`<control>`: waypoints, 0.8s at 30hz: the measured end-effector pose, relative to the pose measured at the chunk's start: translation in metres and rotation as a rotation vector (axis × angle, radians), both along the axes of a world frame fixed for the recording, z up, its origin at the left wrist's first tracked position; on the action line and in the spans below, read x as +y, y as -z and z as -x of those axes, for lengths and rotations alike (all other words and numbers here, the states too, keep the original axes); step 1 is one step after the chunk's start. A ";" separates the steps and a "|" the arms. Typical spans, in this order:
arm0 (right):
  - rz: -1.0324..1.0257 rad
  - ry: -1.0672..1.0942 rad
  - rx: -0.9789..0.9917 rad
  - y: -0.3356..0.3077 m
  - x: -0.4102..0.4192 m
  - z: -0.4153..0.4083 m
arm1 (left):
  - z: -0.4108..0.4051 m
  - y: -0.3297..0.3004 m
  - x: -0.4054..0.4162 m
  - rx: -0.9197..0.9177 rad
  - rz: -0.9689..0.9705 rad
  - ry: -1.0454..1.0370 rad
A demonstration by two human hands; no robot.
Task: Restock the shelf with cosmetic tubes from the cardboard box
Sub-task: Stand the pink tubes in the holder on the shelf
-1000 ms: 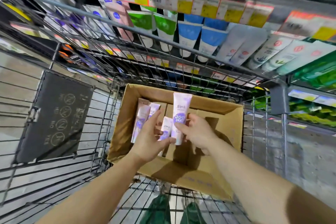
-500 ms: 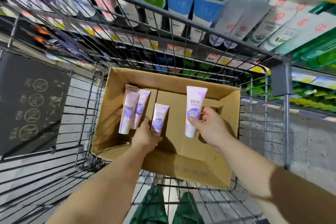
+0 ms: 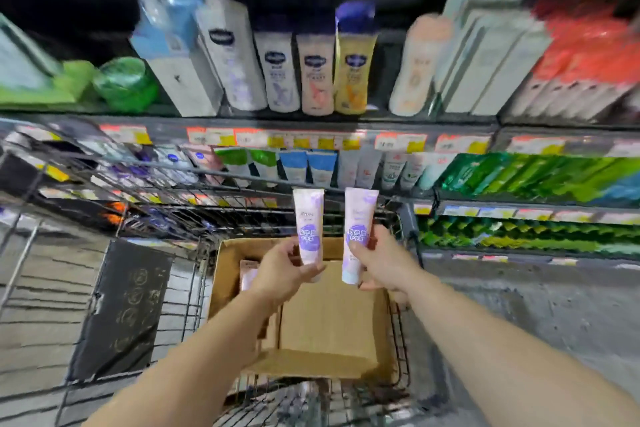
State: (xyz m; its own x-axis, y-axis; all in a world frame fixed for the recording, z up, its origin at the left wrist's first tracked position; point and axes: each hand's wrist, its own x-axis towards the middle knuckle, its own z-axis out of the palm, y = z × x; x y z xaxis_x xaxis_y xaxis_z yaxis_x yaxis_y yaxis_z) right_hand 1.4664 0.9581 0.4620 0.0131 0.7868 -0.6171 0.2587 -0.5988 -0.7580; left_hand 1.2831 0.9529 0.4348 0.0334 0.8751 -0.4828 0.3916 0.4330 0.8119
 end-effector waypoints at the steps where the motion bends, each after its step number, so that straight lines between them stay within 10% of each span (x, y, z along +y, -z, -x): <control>1: -0.024 0.013 0.011 -0.016 0.000 -0.013 | -0.013 -0.018 0.006 -0.016 -0.029 0.018; 24: -0.613 0.409 -0.023 -0.250 -0.065 -0.526 | -0.516 -0.268 0.020 -0.340 -0.551 0.227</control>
